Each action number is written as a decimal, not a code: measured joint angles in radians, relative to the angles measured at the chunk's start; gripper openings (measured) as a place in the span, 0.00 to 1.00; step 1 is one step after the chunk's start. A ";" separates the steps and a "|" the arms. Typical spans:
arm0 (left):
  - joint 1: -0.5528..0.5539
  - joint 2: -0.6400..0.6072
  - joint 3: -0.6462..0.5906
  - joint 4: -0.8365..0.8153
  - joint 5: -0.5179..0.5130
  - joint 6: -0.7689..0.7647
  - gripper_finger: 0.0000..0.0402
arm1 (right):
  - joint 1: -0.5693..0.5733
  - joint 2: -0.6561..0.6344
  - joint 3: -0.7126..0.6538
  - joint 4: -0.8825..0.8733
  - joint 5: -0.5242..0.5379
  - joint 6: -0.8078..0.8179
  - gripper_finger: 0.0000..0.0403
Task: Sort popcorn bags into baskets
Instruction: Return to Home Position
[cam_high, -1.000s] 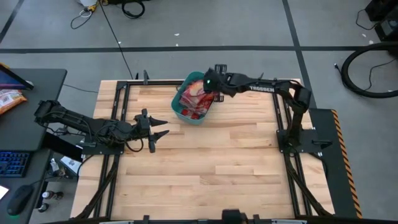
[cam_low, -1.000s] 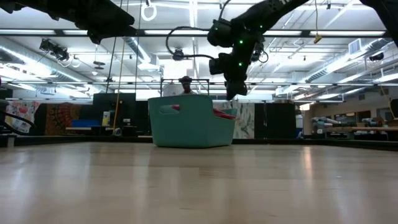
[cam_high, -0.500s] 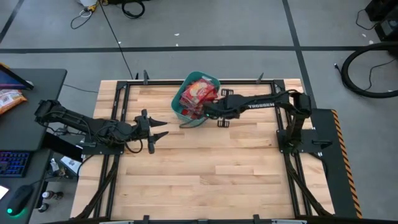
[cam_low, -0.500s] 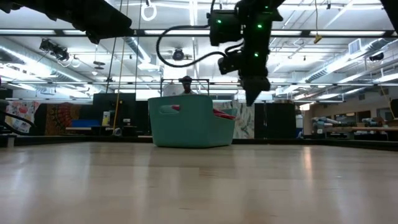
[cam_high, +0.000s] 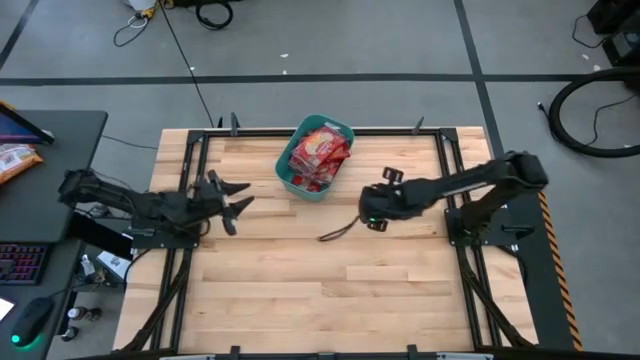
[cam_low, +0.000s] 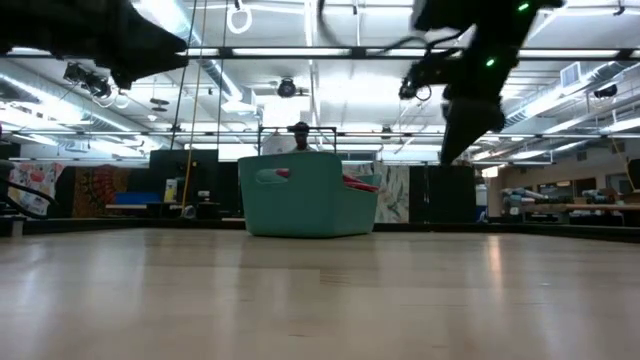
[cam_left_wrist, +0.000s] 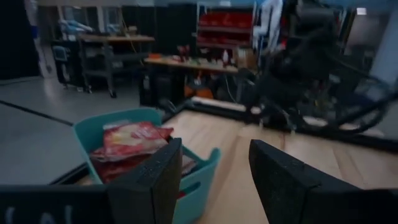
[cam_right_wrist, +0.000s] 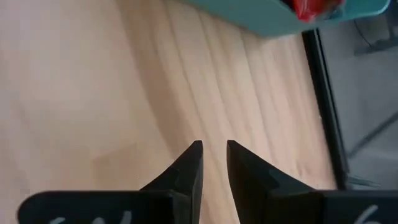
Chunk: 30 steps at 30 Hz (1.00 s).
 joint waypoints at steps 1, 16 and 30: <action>0.007 -0.034 -0.016 0.005 0.000 0.000 0.48 | 0.020 -0.037 -0.028 0.028 0.000 0.009 0.19; 0.074 -0.391 -0.080 -0.190 0.142 -0.019 0.48 | 0.098 -0.617 -0.479 0.581 -0.106 -0.008 0.12; 0.126 -0.447 -0.080 -0.300 0.113 -0.045 0.48 | 0.073 -1.004 -0.862 0.940 -0.141 0.032 0.02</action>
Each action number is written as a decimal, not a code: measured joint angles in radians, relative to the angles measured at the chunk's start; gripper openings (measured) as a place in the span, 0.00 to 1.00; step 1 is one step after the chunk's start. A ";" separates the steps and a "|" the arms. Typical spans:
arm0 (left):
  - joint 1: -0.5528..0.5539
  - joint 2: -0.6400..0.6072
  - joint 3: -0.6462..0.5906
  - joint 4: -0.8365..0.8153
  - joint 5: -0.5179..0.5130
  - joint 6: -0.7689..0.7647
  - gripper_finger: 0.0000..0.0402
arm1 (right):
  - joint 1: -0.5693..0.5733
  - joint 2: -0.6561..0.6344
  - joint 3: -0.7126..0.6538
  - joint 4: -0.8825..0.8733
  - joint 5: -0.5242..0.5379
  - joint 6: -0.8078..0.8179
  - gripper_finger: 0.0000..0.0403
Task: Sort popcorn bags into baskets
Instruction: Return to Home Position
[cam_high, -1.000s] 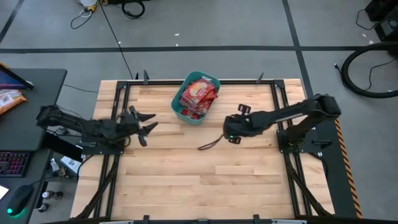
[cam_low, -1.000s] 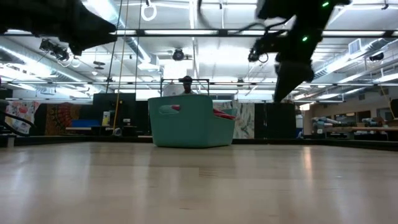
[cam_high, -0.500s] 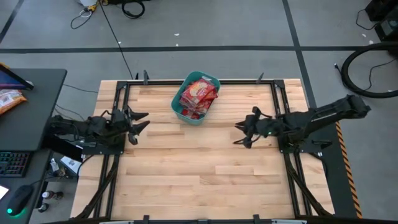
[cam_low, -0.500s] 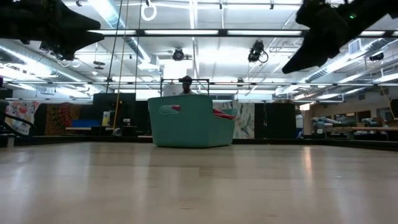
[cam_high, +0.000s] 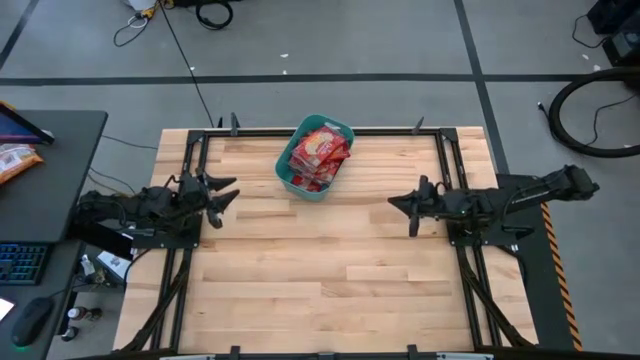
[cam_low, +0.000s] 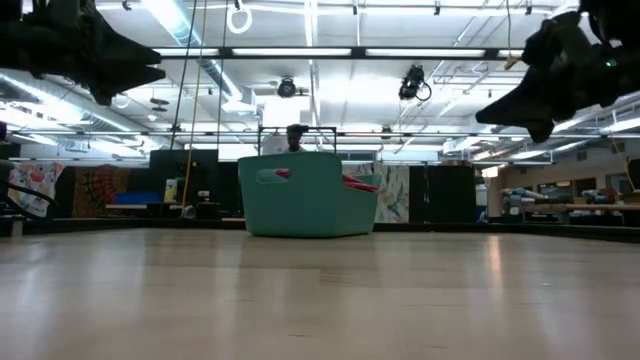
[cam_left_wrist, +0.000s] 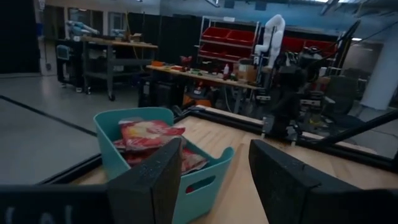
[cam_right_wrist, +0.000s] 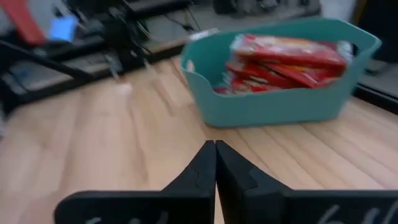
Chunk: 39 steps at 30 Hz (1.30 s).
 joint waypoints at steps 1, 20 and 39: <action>0.006 0.000 0.000 -0.003 0.000 -0.001 0.48 | 0.000 -0.019 -0.027 0.042 -0.015 -0.007 0.02; 0.023 0.002 -0.094 0.169 0.014 0.029 0.48 | -0.001 -0.096 -0.163 0.227 0.015 -0.098 0.03; 0.023 0.002 -0.094 0.168 0.015 0.054 0.48 | -0.002 -0.070 -0.163 0.134 0.215 -0.013 0.03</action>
